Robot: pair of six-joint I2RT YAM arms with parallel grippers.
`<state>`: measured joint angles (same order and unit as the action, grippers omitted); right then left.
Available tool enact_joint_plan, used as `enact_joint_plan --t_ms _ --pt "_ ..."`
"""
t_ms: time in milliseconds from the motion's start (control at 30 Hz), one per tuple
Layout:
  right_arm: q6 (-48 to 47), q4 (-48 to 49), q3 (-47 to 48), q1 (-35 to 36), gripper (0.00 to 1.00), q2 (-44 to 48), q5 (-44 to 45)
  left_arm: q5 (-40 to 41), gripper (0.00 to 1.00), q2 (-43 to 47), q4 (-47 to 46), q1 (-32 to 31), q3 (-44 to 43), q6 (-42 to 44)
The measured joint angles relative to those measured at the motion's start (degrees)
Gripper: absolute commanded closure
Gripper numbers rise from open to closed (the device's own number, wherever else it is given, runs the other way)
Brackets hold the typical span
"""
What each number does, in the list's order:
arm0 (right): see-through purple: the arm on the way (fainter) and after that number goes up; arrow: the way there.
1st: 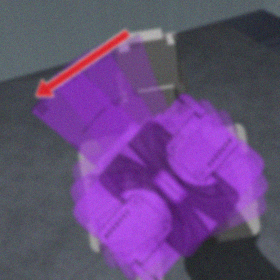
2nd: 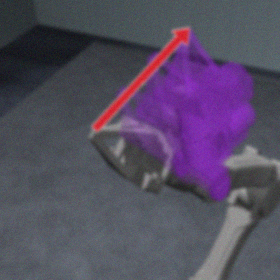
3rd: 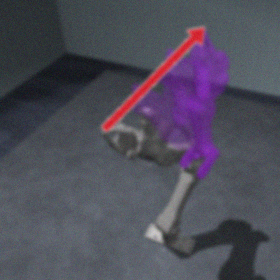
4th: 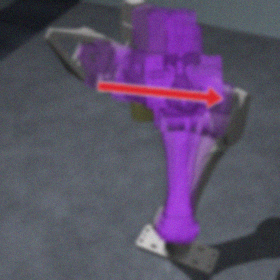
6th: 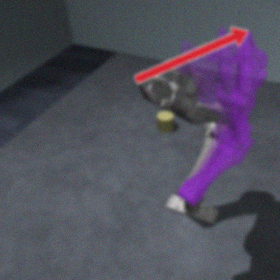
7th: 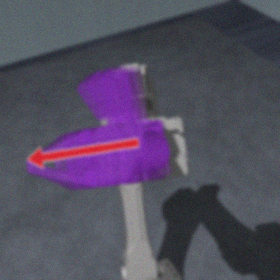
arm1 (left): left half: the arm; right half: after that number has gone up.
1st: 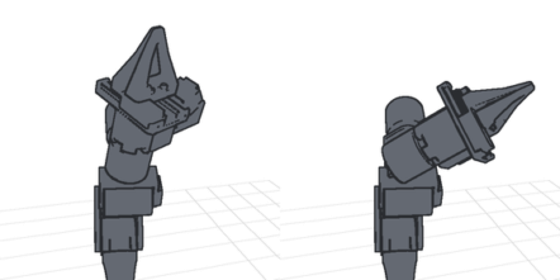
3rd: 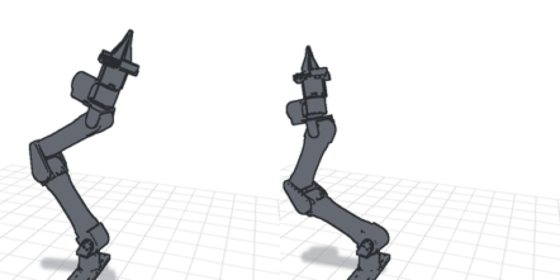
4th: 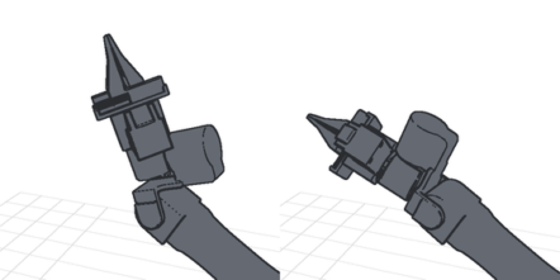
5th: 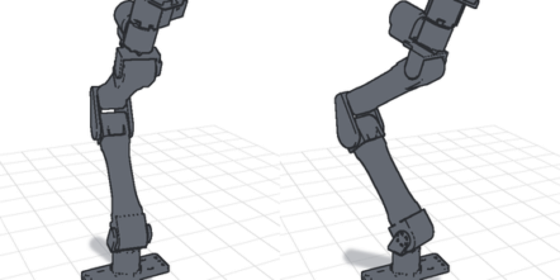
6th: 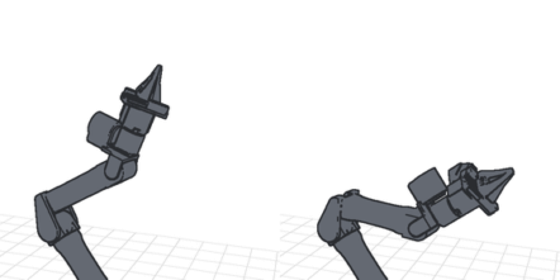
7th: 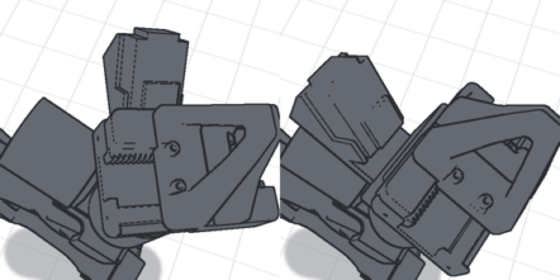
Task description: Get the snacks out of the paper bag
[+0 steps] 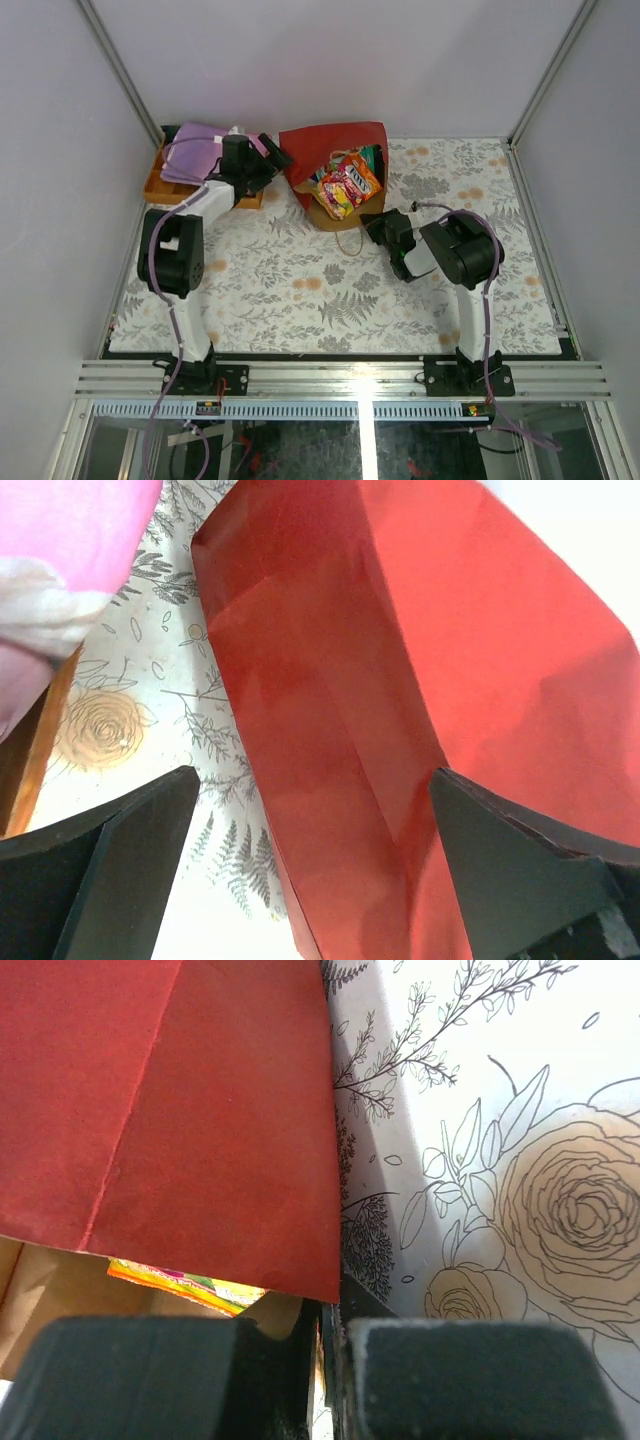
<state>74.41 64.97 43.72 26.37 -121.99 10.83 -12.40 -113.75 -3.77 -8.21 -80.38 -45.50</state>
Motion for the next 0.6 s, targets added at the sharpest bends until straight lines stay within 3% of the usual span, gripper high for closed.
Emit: enact_joint_plan --t_ms 300,500,533,567,600 --pt "-0.4 0.3 -1.0 -0.1 1.0 0.3 -0.8 3.7 0.0 19.6 0.0 0.1 11.5 3.0" --pt "-0.4 7.3 -8.1 -0.3 1.0 2.0 -2.5 6.3 0.0 27.2 -2.4 0.4 25.3 2.2" --pt "-0.4 9.0 -9.6 -0.3 0.98 2.2 -2.9 6.7 0.0 27.7 -2.5 0.4 27.5 1.9" --pt "-0.4 10.3 -10.6 -0.3 0.88 2.3 -3.0 7.2 0.0 28.1 -2.5 0.4 29.5 1.6" --pt "-0.4 12.0 -12.1 -0.4 0.68 2.4 -3.4 7.6 0.0 28.5 -2.4 0.4 31.3 1.3"
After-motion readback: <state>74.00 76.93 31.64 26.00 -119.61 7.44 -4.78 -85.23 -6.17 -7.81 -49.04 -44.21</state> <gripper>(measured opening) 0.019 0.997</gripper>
